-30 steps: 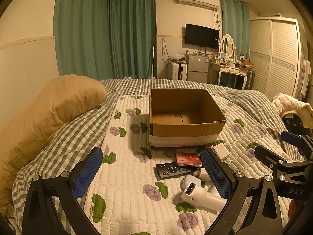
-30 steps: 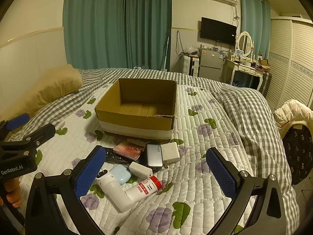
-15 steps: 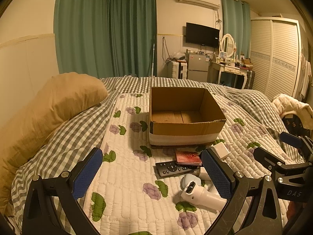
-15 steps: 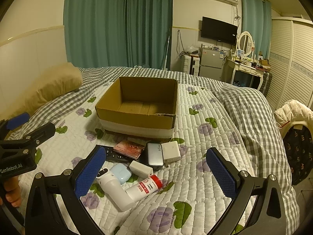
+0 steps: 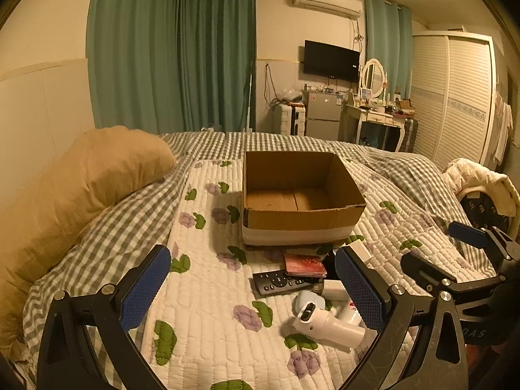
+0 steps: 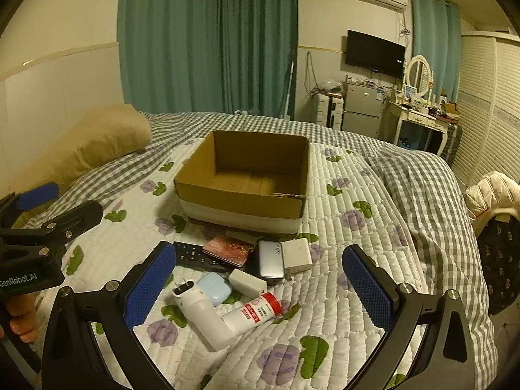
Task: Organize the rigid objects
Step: 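Grasp the white hair dryer with the right tool while the left grasps the blue earbud case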
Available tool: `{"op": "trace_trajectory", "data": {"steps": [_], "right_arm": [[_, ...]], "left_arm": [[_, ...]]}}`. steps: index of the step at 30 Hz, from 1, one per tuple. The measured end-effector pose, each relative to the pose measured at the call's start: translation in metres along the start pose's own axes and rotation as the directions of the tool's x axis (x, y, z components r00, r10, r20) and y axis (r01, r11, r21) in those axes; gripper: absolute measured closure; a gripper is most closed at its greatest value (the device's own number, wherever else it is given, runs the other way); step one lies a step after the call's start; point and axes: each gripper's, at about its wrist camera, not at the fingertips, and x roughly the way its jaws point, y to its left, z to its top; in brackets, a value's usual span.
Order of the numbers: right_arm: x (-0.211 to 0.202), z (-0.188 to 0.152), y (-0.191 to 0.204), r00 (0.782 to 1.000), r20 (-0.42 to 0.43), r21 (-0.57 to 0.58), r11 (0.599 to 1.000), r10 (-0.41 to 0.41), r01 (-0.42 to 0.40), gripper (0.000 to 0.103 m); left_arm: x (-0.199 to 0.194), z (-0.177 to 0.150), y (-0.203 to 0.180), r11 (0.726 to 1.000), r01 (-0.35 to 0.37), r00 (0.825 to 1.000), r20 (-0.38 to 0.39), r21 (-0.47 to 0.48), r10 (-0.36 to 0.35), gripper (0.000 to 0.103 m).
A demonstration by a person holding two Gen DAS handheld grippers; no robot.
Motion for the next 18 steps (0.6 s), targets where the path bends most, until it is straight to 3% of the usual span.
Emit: {"op": "trace_trajectory", "data": {"steps": [3,7,9,11,17,18], "right_arm": [[0.011,0.004,0.008,0.999,-0.031,-0.034,0.999,0.031,-0.032,0.000],[0.054,-0.003,0.027,0.982,-0.164,-0.102,0.989,0.093,-0.110,0.002],[0.080,-0.015,0.036,0.960,-0.250,-0.105,0.983,0.124,-0.154,0.012],[0.108,-0.034,0.045,0.921,-0.353,-0.093,0.973,0.166,-0.211,0.019],[0.140,-0.067,0.059,0.859,-0.482,-0.093,0.965,0.172,-0.245,0.037],[0.142,-0.068,0.058,0.846,-0.495,-0.071,0.961,0.198,-0.266,0.050]], "left_arm": [[0.009,-0.001,0.005,0.999,-0.038,0.999,-0.023,0.004,0.038,0.000],[0.035,-0.014,0.016,0.998,-0.065,0.991,-0.119,0.003,0.065,0.000],[0.046,-0.022,0.022,0.997,-0.082,0.984,-0.158,0.000,0.081,0.000],[0.056,-0.030,0.026,0.996,-0.094,0.978,-0.189,0.001,0.092,0.000],[0.077,-0.046,0.031,0.994,-0.111,0.961,-0.256,-0.006,0.106,0.000],[0.078,-0.047,0.031,0.994,-0.108,0.960,-0.260,-0.005,0.103,0.000]]}}
